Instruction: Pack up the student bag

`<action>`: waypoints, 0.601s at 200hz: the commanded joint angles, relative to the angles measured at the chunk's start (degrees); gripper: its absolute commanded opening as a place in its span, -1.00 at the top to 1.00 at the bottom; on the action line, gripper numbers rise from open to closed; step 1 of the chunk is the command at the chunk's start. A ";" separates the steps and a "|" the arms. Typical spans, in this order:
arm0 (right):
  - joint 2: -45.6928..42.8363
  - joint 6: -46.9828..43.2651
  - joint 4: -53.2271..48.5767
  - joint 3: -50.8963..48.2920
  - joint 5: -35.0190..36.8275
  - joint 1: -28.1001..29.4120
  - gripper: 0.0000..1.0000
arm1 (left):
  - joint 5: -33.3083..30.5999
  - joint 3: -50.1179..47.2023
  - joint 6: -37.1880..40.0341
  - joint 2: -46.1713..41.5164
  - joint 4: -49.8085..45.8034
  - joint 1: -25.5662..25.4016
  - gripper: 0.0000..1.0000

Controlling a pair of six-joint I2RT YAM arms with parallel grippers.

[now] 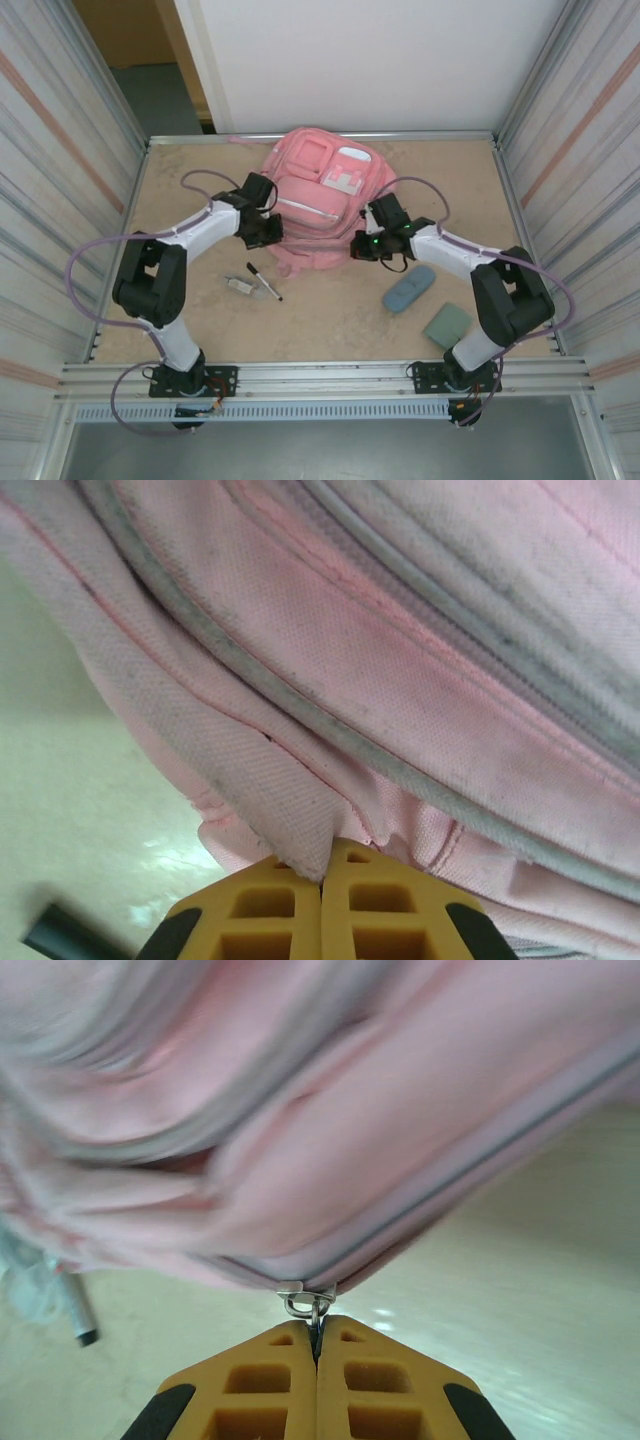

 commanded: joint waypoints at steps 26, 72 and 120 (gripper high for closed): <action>-3.12 -1.23 -4.32 -0.06 -5.92 -8.11 1.00 | -1.42 16.21 10.51 9.91 -9.43 7.16 1.00; -2.72 -1.93 -2.89 0.50 -8.35 -8.11 1.00 | -0.73 28.11 13.02 15.80 -12.89 9.79 0.58; 0.97 0.75 1.75 1.98 -10.91 -2.82 1.00 | 6.29 18.49 10.60 4.69 -11.42 9.50 0.01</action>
